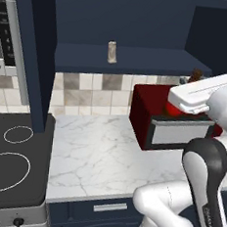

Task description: Get the candle and the beer from the cabinet and move them to the dining counter.

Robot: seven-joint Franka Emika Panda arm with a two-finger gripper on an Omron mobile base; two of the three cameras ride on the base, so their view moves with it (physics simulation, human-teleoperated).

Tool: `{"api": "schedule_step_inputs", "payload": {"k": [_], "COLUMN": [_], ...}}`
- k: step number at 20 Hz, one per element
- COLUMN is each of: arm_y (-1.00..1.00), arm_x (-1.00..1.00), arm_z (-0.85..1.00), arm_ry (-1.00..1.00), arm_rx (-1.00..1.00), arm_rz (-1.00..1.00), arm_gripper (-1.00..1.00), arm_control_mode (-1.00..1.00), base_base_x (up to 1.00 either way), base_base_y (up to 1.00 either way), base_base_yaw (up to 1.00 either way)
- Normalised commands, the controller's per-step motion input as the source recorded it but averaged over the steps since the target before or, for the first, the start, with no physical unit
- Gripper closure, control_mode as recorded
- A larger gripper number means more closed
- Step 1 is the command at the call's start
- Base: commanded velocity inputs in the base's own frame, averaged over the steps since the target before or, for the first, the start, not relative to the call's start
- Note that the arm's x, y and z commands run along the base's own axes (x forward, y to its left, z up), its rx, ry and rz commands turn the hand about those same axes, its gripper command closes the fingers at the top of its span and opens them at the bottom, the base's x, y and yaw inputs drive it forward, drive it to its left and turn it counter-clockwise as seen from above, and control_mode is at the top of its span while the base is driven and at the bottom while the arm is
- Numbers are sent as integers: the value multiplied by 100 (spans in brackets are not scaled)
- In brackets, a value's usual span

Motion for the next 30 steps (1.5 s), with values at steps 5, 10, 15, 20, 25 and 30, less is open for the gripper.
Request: {"api": "schedule_step_inputs", "payload": {"k": [5,10,15,20,25,30], "arm_y": [0,7,3,0,0,0], "arm_x": [-52,-40,-3,-3,0,0], "arm_z": [-37,-32,-3,-2,0,0], "arm_ry": [13,9,1,0,0,0], "arm_rx": [-1,0,0,0,0,0], "arm_rz": [4,2,0,0,0,0], "arm_gripper": [100,100,100,100,100,100], "arm_control_mode": [-100,-100,-100,-100,100,100], "base_base_x": [0,0,0,0,-44,-42], "base_base_y": [0,0,0,0,12,42], "base_base_yaw": [0,0,0,0,16,27]}}
